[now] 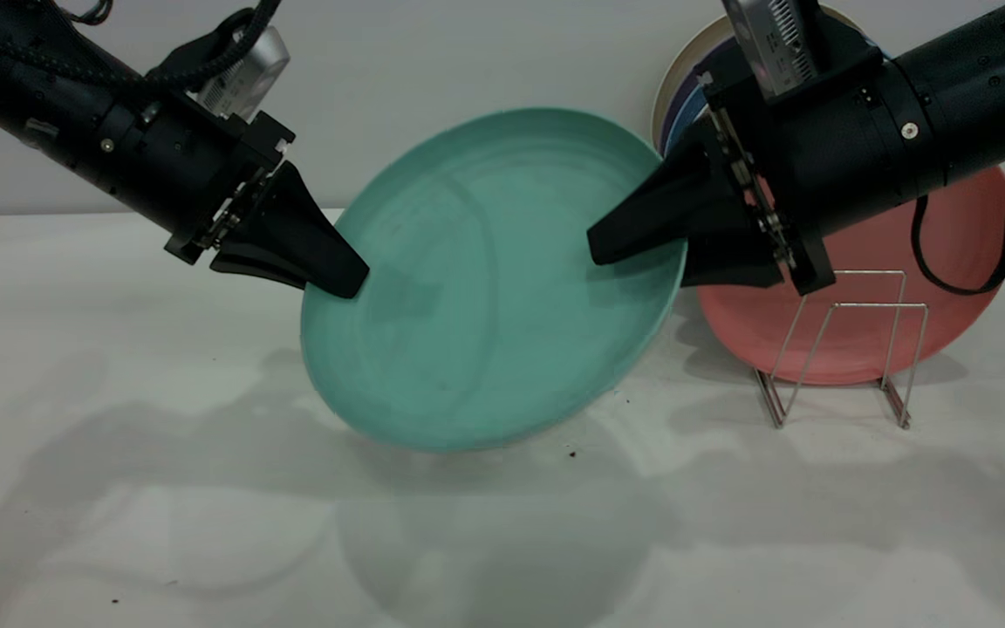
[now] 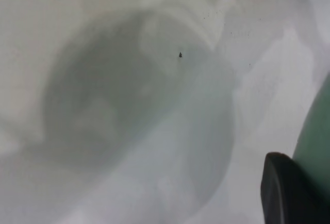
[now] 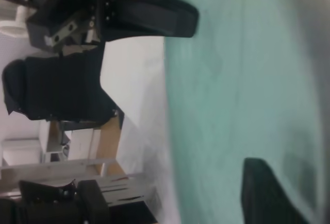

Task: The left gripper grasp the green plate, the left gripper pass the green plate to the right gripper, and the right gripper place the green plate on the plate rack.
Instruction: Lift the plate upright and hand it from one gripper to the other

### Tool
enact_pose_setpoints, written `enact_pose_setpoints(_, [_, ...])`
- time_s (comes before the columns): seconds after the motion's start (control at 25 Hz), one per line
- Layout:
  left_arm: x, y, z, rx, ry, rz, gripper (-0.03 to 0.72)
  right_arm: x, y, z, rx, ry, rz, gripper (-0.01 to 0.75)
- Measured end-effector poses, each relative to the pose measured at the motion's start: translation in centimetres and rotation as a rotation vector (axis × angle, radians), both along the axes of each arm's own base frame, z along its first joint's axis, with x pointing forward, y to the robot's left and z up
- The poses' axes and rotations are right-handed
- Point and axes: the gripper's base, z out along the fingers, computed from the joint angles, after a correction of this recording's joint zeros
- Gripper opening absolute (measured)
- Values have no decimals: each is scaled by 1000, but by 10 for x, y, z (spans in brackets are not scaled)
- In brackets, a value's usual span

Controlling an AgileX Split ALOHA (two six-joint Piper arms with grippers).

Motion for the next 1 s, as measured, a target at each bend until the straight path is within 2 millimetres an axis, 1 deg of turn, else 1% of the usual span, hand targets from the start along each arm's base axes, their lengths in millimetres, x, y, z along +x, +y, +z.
enact_pose_setpoints(0.04, [0,0,0,-4,4,3,41,0,-1,-1,-16,-9,0,174])
enact_pose_setpoints(0.08, [0,0,1,-8,5,3,62,1,-1,-2,-25,-21,0,171])
enact_pose_setpoints(0.16, [-1,-1,3,-15,8,-7,129,1,-1,-3,-30,-38,13,166])
enact_pose_setpoints(0.28, [-4,-1,8,-27,7,-29,299,1,-1,-3,-37,-60,30,136])
enact_pose_setpoints(0.36, [-5,0,15,-19,-13,-40,436,0,-1,-2,-41,-86,45,122])
enact_pose_setpoints(0.48, [-8,1,36,-7,-74,-68,596,1,-2,3,-52,-151,65,78])
enact_pose_setpoints(0.52, [-10,2,44,3,-99,-78,632,1,-2,7,-55,-172,66,75])
enact_pose_setpoints(0.6, [-15,4,59,34,-148,-105,665,1,-6,19,-74,-223,68,75])
enact_pose_setpoints(0.72, [-23,8,85,84,-208,-117,672,1,-20,33,-134,-297,72,75])
enact_pose_setpoints(0.88, [-38,13,121,130,-298,-116,648,-3,-44,58,-241,-415,91,75])
enact_pose_setpoints(1.0, [-48,15,144,153,-369,-122,623,-4,-57,81,-332,-549,74,75])
